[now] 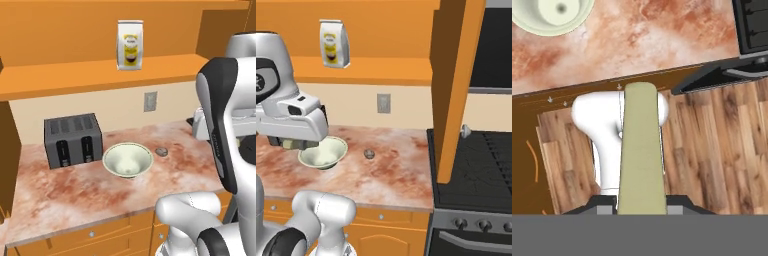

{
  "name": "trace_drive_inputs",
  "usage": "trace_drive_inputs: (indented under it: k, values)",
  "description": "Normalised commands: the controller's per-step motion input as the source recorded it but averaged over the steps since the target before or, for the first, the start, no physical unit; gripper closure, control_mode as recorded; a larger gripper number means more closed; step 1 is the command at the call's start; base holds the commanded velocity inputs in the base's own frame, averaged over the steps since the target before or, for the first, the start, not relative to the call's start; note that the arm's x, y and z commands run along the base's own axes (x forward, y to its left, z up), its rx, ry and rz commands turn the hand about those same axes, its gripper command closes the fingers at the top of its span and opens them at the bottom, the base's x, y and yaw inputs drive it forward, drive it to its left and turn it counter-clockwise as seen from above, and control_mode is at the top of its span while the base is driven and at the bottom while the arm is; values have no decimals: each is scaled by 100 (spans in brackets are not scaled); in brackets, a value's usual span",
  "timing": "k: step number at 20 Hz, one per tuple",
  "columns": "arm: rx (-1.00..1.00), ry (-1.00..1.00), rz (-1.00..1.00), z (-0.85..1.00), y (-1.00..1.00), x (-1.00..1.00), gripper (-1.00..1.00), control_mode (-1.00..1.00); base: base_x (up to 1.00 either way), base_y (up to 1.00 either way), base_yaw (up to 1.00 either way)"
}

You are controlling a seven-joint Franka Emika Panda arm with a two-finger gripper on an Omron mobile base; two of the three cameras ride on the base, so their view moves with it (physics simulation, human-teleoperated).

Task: Pick the egg and butter from the fridge and place them by the bowl for mixing.

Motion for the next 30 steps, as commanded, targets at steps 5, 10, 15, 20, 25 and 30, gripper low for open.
trace_drive_inputs:
  k: [5, 10, 15, 20, 25, 30]
  values:
    - [0, 1, 9, -19, -3, 50, 100, -100, 30, 0, 5]
    - [0, 3, 21, -49, -25, 87, 100, -100, 0, 0, 0]
    - [2, 19, 24, -64, -32, 51, 100, -100, 0, 0, 0]
    - [0, 17, 23, -80, -37, 42, 100, -100, 0, 0, 0]
    - [2, 7, 24, -66, -36, 36, 100, -100, 0, 0, 0]
    - [11, -9, 18, -44, -18, 18, 100, -100, 0, 0, 0]
